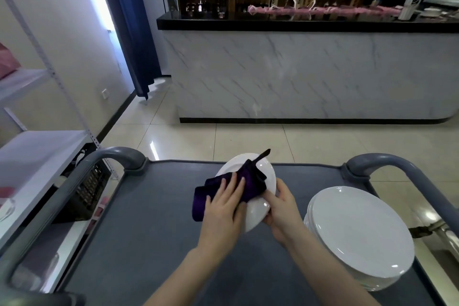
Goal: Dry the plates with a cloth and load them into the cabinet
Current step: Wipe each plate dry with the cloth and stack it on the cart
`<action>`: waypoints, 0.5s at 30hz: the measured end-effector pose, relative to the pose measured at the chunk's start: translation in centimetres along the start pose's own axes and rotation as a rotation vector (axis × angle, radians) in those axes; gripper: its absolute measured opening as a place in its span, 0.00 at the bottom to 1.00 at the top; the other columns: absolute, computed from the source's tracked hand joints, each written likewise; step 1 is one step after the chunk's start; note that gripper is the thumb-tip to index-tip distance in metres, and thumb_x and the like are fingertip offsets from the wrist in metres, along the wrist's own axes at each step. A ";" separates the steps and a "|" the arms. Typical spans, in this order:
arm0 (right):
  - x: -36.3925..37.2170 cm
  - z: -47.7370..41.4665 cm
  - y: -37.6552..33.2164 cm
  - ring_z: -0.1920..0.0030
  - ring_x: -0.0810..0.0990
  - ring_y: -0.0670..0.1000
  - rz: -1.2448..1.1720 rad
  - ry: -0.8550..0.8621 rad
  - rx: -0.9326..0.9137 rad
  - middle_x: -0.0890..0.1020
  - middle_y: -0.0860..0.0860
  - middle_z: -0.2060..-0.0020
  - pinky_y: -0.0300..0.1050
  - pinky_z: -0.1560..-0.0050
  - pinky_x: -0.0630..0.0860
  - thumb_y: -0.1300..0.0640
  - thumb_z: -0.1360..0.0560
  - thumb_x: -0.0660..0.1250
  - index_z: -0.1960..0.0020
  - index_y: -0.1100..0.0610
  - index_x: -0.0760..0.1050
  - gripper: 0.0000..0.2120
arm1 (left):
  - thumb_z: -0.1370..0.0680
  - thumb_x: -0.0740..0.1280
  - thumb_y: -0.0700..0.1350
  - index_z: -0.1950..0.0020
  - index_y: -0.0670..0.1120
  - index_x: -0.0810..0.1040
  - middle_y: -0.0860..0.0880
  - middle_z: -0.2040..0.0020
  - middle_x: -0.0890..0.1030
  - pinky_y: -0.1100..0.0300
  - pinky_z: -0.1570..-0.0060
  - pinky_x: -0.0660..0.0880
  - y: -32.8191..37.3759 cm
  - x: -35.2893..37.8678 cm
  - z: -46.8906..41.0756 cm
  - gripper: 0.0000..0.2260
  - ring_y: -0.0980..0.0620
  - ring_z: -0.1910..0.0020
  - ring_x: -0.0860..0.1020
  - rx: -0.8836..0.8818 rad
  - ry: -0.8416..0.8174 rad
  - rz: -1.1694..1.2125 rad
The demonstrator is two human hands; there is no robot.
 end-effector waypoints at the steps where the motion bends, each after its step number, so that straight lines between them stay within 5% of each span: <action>1: -0.1 -0.1 -0.3 0.55 0.85 0.53 -0.002 0.006 -0.002 0.85 0.56 0.49 0.48 0.64 0.81 0.62 0.23 0.69 0.42 0.56 0.76 0.10 | 0.16 0.54 0.49 0.24 0.62 0.49 0.65 0.23 0.48 0.45 0.24 0.51 0.2 0.5 0.8 0.23 0.60 0.21 0.45 0.036 -0.014 -0.047; 5: -0.5 0.0 0.0 0.51 0.84 0.58 -0.046 0.016 0.031 0.84 0.60 0.46 0.51 0.58 0.81 0.62 0.22 0.68 0.39 0.59 0.76 0.12 | 0.20 0.51 0.51 0.22 0.55 0.62 0.58 0.22 0.61 0.44 0.32 0.67 1.2 0.7 2.9 0.24 0.54 0.23 0.61 0.108 0.019 -0.215; 7: -0.5 0.1 0.1 0.51 0.84 0.57 -0.061 0.011 0.039 0.84 0.60 0.46 0.52 0.58 0.81 0.62 0.22 0.68 0.39 0.59 0.75 0.12 | 0.20 0.53 0.50 0.24 0.54 0.66 0.57 0.24 0.64 0.45 0.35 0.67 1.5 0.2 2.9 0.23 0.53 0.26 0.66 0.168 0.006 -0.285; 11: -0.4 0.2 -0.6 0.51 0.85 0.55 -0.024 -0.044 0.023 0.85 0.56 0.47 0.50 0.59 0.81 0.63 0.23 0.68 0.39 0.56 0.76 0.13 | 0.19 0.39 0.59 0.25 0.67 0.36 0.68 0.23 0.38 0.35 0.27 0.40 -0.2 -0.3 0.2 0.22 0.62 0.22 0.39 0.160 -0.175 -0.408; 13: -0.3 0.3 -0.9 0.52 0.85 0.54 -0.015 -0.074 0.030 0.85 0.55 0.48 0.49 0.61 0.81 0.63 0.23 0.67 0.39 0.56 0.76 0.13 | 0.18 0.42 0.60 0.27 0.70 0.33 0.68 0.24 0.35 0.33 0.27 0.42 -0.5 -1.1 -1.3 0.22 0.63 0.24 0.33 0.144 -0.190 -0.371; 15: -0.4 0.4 -0.9 0.51 0.85 0.54 -0.002 -0.091 0.042 0.85 0.55 0.47 0.50 0.59 0.82 0.63 0.22 0.67 0.39 0.55 0.76 0.13 | 0.16 0.47 0.57 0.28 0.72 0.36 0.66 0.22 0.39 0.38 0.26 0.52 -0.7 -1.8 -2.6 0.23 0.60 0.22 0.38 0.138 -0.163 -0.338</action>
Point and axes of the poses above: each hand's wrist, its own z-axis away from the middle knuckle, its own x-axis out of the palm, y = z × x, the point moved 5 cm from there along -z, towards the middle knuckle
